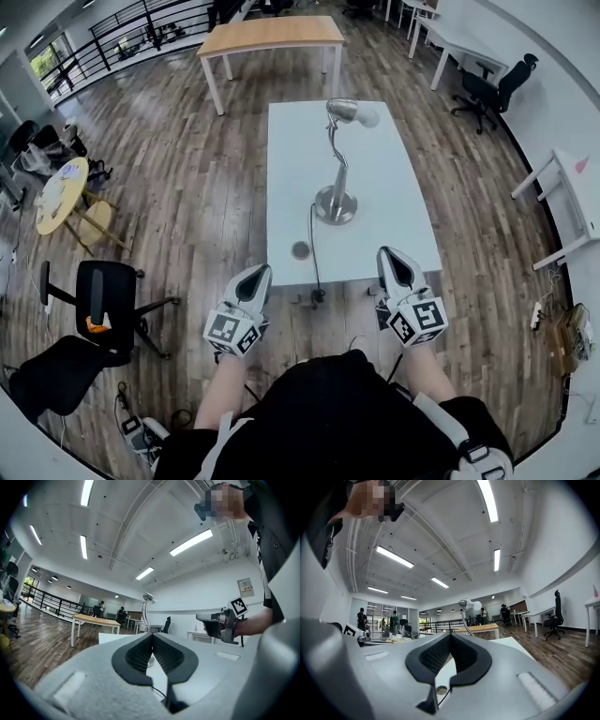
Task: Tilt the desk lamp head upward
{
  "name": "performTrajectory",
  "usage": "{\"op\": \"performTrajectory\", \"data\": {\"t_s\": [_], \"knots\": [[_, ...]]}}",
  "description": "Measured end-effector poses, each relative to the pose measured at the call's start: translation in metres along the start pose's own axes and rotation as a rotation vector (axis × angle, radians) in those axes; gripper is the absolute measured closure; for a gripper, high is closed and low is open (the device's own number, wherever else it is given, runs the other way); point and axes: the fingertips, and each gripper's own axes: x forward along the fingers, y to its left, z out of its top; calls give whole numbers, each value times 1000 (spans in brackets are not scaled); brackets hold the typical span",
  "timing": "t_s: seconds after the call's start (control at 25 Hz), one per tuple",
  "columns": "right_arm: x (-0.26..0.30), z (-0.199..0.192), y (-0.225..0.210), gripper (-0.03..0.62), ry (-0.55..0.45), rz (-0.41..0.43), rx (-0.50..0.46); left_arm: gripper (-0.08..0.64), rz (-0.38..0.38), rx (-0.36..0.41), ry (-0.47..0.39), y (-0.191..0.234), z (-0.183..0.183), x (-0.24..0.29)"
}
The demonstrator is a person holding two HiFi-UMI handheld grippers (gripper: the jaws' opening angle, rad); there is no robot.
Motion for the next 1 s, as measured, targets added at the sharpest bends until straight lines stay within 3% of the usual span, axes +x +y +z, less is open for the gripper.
{"op": "performTrajectory", "data": {"t_s": [0.36, 0.68, 1.0], "knots": [[-18, 20, 2, 588, -42, 0, -32, 560, 9, -15, -14, -14, 3, -7], [-50, 22, -28, 588, -35, -17, -49, 560, 9, 15, -70, -50, 16, 10], [-59, 30, -41, 588, -47, 29, -56, 560, 28, 13, -113, -76, 25, 22]]}}
